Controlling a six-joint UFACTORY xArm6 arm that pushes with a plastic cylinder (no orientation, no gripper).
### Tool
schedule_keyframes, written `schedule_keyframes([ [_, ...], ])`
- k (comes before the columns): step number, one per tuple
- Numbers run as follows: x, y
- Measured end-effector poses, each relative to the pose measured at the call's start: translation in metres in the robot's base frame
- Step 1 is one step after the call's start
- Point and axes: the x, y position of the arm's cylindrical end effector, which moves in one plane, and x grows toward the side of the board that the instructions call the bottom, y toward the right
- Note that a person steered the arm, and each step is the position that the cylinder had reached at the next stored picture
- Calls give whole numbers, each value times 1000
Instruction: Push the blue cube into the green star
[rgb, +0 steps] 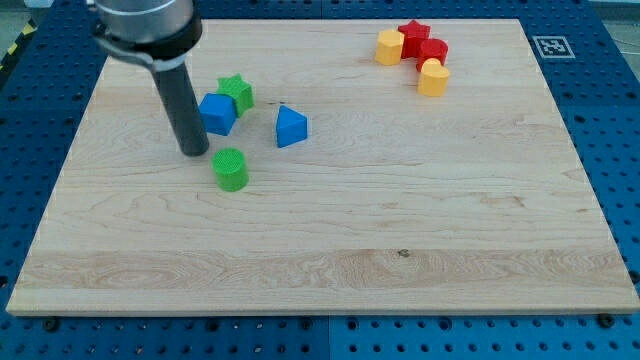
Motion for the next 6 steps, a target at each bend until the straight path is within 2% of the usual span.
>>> schedule_keyframes([
  [1,27,0],
  [2,23,6],
  [4,-22,14],
  [6,-26,26],
])
